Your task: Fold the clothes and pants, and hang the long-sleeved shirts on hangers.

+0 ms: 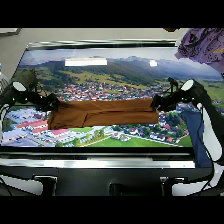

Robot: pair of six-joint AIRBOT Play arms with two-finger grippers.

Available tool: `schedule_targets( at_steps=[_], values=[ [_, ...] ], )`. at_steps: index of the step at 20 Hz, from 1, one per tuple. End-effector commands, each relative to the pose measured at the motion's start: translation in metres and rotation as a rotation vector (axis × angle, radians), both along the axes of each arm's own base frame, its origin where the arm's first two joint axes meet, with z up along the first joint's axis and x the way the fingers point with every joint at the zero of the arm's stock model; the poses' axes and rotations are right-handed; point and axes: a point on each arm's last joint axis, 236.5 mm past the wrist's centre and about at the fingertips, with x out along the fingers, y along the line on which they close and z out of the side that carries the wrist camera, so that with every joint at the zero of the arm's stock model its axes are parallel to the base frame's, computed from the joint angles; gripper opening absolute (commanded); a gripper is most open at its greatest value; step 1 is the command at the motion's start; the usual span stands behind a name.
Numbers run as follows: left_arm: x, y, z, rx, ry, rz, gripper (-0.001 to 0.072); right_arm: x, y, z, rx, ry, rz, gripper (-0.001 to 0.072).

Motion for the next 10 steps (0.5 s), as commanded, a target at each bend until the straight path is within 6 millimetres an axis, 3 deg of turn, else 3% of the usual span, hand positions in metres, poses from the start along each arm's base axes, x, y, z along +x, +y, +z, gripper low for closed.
schedule_targets(
  at_steps=[1,3,6,10],
  values=[
    [0.015,0.001,0.026,0.006,-0.05,-0.015,0.0544,0.001,-0.008,0.028,-0.036,0.014,0.033,0.0567],
    [0.028,0.005,0.054,0.023,-0.111,-0.024,0.0544,0.006,-0.026,0.036,-0.02,0.012,-0.033,0.06],
    [0.044,0.008,0.089,0.042,-0.201,-0.024,0.0545,0.014,-0.047,0.042,0.216,0.026,-0.179,0.0664],
    [0.046,0.008,0.1,0.041,-0.213,-0.024,0.0544,0.0,-0.058,0.016,0.317,0.1,-0.201,0.0666]
  ],
)
